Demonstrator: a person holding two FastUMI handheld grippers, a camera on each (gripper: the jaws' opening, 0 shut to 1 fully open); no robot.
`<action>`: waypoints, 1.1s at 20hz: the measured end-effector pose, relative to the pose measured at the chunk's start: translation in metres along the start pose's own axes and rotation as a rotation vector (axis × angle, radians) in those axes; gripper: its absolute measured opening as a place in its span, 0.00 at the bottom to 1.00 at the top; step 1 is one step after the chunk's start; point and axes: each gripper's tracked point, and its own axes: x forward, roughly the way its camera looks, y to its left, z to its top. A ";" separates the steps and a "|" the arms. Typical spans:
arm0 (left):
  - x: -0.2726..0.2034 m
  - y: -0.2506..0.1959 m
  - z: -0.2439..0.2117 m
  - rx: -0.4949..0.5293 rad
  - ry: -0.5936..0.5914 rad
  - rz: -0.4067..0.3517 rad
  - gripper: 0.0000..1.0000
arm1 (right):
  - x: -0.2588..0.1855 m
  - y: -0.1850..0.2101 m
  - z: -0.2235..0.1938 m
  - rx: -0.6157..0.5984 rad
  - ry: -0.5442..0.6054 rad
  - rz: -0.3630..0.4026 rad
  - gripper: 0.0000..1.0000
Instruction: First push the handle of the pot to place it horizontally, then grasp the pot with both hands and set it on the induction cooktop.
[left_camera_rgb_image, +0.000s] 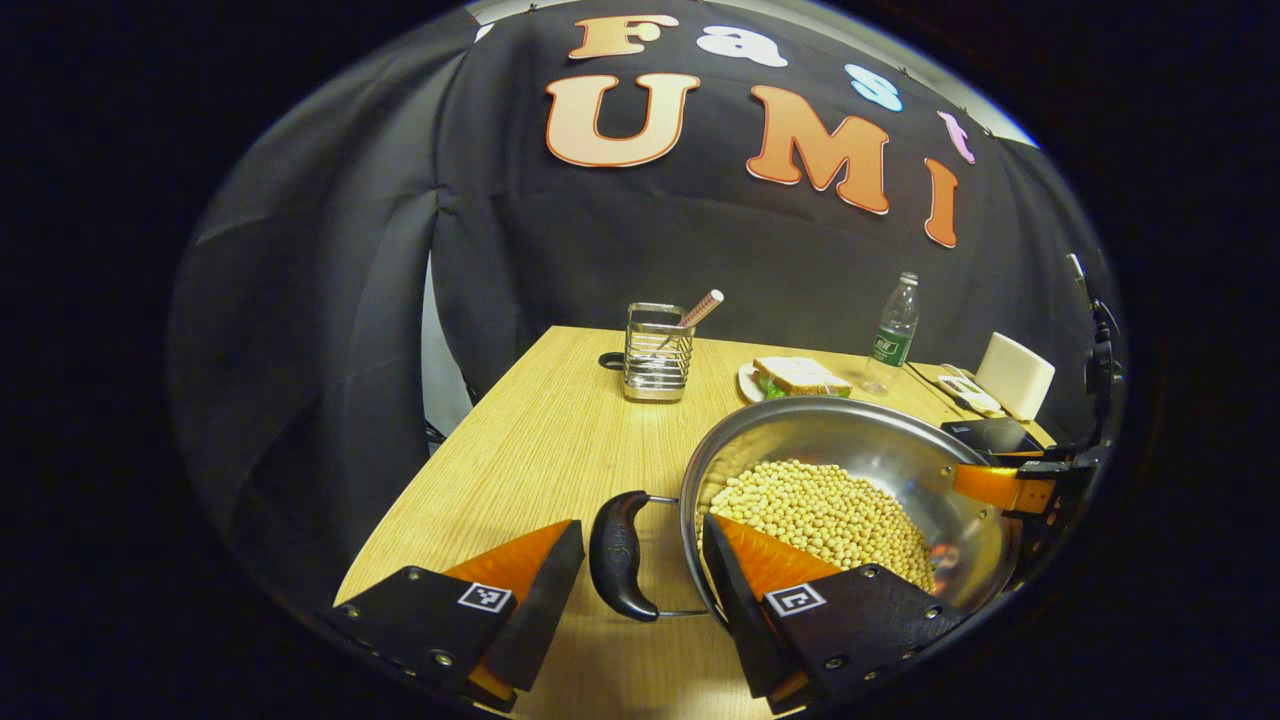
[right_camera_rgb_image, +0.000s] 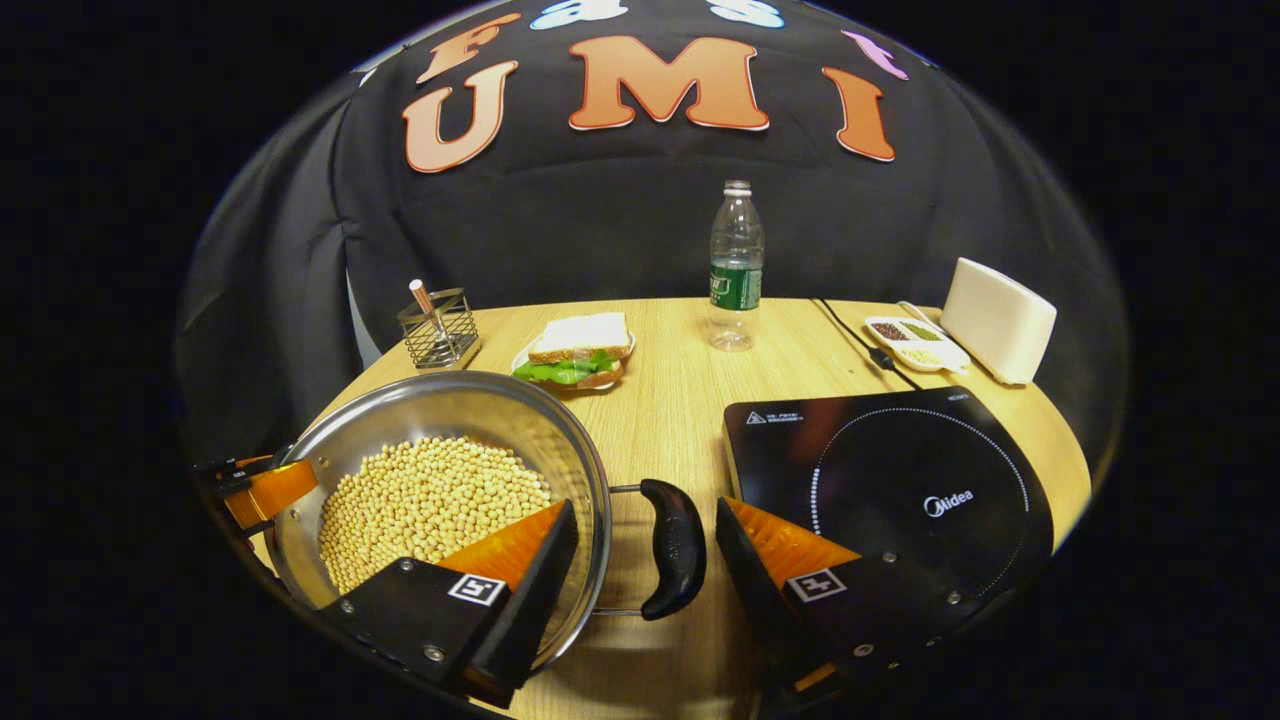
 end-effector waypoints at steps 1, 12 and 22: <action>0.001 -0.001 -0.002 -0.005 0.008 -0.004 0.77 | 0.002 0.001 -0.003 0.009 0.017 0.007 0.85; 0.002 -0.010 -0.025 -0.043 0.172 0.011 0.58 | 0.012 0.001 -0.006 0.011 0.028 0.031 0.60; -0.034 -0.007 -0.018 -0.133 0.139 0.086 0.48 | -0.014 0.005 0.007 0.036 0.015 0.093 0.53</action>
